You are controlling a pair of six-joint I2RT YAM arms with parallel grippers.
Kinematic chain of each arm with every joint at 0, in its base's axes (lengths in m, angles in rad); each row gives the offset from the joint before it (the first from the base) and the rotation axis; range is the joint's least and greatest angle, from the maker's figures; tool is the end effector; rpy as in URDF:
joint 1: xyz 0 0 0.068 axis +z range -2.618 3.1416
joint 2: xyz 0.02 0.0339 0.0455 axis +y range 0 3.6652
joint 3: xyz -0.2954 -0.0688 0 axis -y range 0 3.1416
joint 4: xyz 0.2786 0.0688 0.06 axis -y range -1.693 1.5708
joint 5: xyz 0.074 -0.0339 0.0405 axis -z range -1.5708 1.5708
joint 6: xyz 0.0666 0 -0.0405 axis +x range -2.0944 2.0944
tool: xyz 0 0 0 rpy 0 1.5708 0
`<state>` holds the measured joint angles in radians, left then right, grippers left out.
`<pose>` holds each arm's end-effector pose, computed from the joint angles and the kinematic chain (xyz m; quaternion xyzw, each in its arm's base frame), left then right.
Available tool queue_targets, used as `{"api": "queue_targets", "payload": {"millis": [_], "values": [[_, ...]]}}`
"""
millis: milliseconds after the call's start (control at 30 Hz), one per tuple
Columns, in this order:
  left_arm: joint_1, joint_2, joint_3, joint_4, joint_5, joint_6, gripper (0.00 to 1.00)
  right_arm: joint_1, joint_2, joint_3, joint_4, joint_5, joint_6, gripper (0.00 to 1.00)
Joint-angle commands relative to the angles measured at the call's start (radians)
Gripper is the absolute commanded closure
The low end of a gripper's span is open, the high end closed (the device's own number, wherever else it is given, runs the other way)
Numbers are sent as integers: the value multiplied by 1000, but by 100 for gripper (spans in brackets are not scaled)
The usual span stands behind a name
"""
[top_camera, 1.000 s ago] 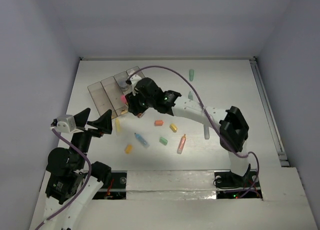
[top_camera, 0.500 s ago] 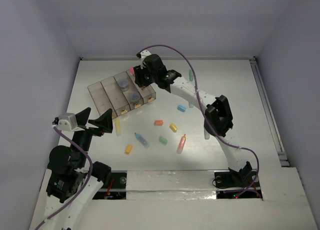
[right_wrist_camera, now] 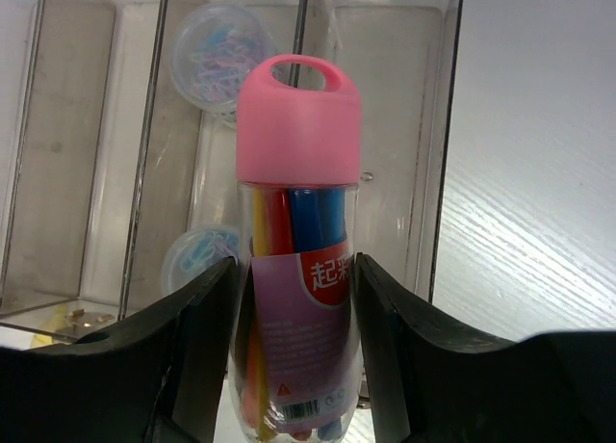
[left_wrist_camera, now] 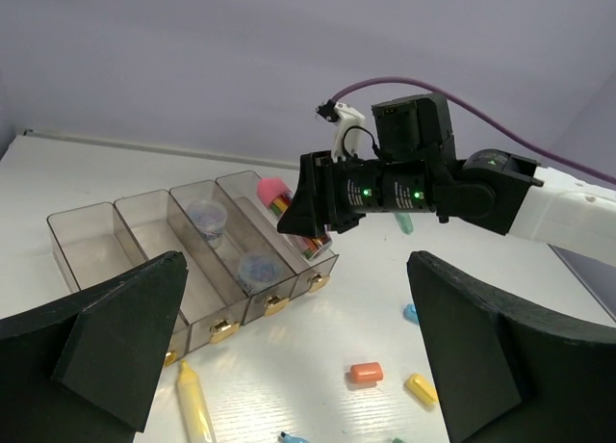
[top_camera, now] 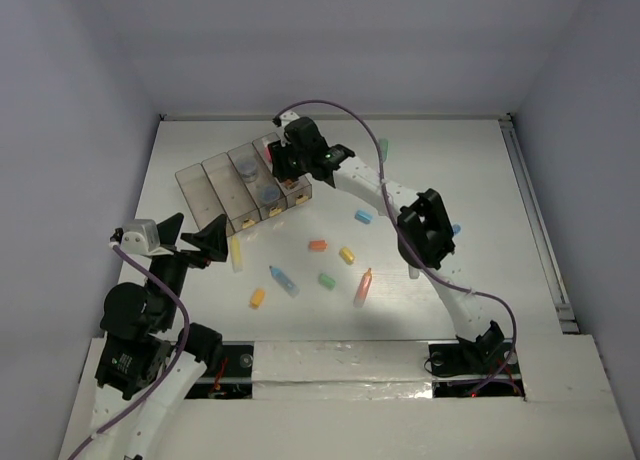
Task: Sort the stationery into containers
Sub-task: Place the stationery in the storage box, then pick up the pen from the center of the board.
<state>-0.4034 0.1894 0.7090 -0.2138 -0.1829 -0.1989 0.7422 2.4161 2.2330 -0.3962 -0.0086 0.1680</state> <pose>0.0737 -0.0183 0.4015 -0.0132 0.5931 -0.1867 0.7830 0.4739 0.4354 0.2408 -0.2510 0.8430 0.2125 0.4256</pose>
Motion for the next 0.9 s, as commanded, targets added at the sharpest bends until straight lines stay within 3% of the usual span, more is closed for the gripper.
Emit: {"api": "queue_targets", "payload": {"millis": [0,100,167,367,467,500,600,700,867], "values": [[6,18,0,44,14,7,1,5,0,68,53,53,13,61],[6,18,0,44,13,9,1,-4,-6,68,51,58,27,31],[6,16,0,45,11,10,1,-4,-15,66,53,50,27,21],[6,16,0,45,8,10,1,-4,-92,16,79,53,21,16],[6,18,-2,45,11,10,1,-4,-210,-100,138,93,19,35],[6,16,-2,45,13,9,1,-4,-253,-228,164,117,22,54],[6,13,0,48,22,10,1,-16,-428,-501,259,248,42,80],[6,2,-3,51,34,10,1,-72,-569,-674,289,282,91,85],[6,-11,-3,53,52,7,1,-142,-750,-962,182,321,151,85]]}}
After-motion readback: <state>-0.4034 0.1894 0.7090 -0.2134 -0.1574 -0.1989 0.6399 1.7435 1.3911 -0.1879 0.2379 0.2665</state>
